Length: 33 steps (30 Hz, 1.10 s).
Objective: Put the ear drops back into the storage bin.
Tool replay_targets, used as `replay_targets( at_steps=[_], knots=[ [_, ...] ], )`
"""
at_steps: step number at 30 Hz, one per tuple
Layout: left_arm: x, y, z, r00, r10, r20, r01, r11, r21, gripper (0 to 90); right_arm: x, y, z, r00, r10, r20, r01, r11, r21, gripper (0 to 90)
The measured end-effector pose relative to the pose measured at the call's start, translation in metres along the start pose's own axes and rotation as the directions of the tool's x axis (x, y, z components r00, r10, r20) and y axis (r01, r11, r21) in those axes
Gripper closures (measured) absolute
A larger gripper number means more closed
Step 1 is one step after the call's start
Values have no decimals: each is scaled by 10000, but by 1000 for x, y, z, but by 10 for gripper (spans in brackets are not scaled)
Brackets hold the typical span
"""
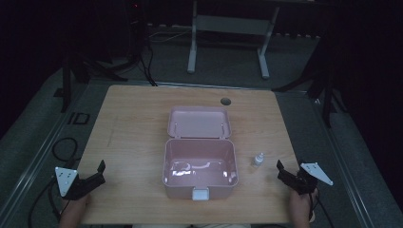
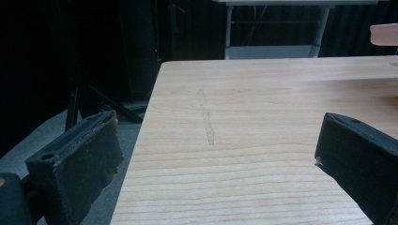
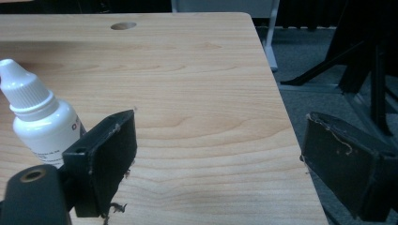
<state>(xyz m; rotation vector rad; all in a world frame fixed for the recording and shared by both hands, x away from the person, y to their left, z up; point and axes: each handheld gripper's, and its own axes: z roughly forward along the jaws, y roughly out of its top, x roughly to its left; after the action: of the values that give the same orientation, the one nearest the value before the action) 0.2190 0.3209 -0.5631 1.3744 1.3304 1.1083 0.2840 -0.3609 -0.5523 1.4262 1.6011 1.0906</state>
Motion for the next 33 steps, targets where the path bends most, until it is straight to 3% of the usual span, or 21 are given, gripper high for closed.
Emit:
replay_targets(
  at_steps=[9,11,13,16,17,20,26,30,32,33],
  knots=[
    [0,0,0,10000,-8,-3,8,10000,9,10,6,1,3,9985,-555,8,554,9980,303,105],
    [0,0,0,10000,-5,7,5,10000,5,10,8,1,4,9971,-732,-194,741,9960,509,105],
    [0,0,0,10000,-11,-1,11,10000,-1,10,8,2,7,9975,-592,-378,622,9946,825,105],
    [0,0,0,10000,-11,17,11,10000,15,10,12,4,11,9961,-623,-624,711,9861,1504,106],
    [0,0,0,10000,-2,26,2,10000,13,10,13,5,12,9954,-729,-629,828,9815,1725,106],
    [0,0,0,10000,-9,51,9,10000,29,10,11,9,15,9910,-585,-1203,868,9654,2459,106],
    [0,0,0,10000,-1,75,0,10000,44,10,6,16,21,9791,-526,-1966,1253,9169,3788,106],
    [0,0,0,10000,14,81,-14,10000,31,10,6,22,19,9714,-861,-2211,1766,8848,4311,106],
    [0,0,0,10000,14,85,-15,10000,40,10,5,26,17,9693,-1132,-2185,2059,8591,4685,106],
    [0,0,0,10000,14,85,-15,10000,40,10,5,26,17,9693,-1132,-2185,2059,8591,4685,106]
  ],
)
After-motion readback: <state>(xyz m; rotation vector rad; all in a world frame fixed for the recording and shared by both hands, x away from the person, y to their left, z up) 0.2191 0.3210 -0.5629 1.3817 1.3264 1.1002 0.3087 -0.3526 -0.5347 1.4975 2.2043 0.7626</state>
